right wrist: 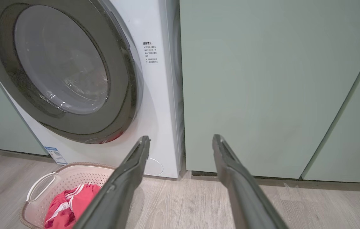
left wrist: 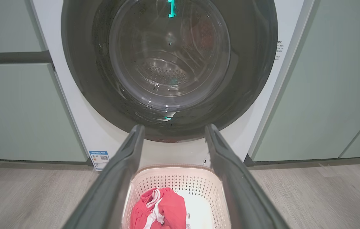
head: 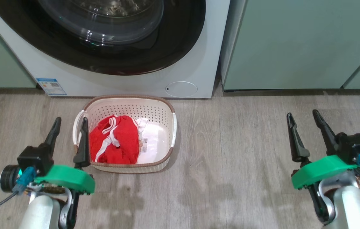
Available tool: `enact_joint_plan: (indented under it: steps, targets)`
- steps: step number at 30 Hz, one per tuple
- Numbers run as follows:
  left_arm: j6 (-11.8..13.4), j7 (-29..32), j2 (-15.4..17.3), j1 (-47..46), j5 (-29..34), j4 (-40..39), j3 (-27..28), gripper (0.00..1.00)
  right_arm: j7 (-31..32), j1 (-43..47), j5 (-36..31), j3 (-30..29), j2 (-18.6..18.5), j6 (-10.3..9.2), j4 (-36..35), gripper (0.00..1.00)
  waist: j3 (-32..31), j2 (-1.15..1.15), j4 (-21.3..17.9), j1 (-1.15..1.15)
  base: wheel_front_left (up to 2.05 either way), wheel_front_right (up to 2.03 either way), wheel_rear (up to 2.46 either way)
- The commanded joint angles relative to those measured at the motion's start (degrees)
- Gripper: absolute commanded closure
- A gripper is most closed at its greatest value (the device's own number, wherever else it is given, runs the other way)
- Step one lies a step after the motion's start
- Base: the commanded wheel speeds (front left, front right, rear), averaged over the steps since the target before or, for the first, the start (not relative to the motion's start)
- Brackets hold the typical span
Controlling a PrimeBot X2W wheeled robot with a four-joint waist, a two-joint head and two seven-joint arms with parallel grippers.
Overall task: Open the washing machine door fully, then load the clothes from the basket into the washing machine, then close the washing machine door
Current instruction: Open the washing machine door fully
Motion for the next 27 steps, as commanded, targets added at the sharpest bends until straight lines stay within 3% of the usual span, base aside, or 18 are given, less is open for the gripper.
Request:
enact_joint_plan:
  steps: [1,19,20,21,22,27]
  targets:
    - [-0.3,-0.6,1.5,-2.5,-0.2,-2.2,2.0,0.0,-0.6,-2.2,0.5,1.4,-0.2,0.0,-1.8,0.0,0.0,0.0,0.0,0.0,0.4,0.4,-0.8]
    - [0.3,-0.7,1.8,-2.4,-0.5,-2.5,1.5,0.0,-1.1,-2.3,0.7,1.4,-0.2,0.0,-1.7,0.0,0.6,0.0,0.2,0.0,0.02,0.02,-0.04]
    - [0.3,-0.7,1.8,-2.4,-0.5,-2.5,1.5,0.0,-1.1,-2.3,0.9,1.5,-0.2,0.0,-1.7,0.31,0.6,0.0,0.2,0.0,0.0,0.0,0.0]
    - [0.3,-0.7,1.8,-2.4,-0.5,-2.5,1.5,0.0,-1.1,-2.3,0.9,1.5,-0.2,0.0,-1.7,0.31,0.6,0.0,0.2,0.0,0.0,0.0,0.0]
    - [0.4,-0.7,1.8,-2.4,-0.6,-2.4,1.5,0.0,-1.1,-2.4,1.2,1.7,-0.2,0.0,-1.7,1.0,0.6,0.0,0.2,0.0,0.0,0.0,0.0]
    - [0.5,-0.7,1.9,-2.5,-0.8,-2.5,1.4,0.0,-1.4,-2.4,1.4,1.9,-0.2,0.0,-1.9,1.0,0.8,0.0,0.2,0.0,0.0,0.0,0.0]
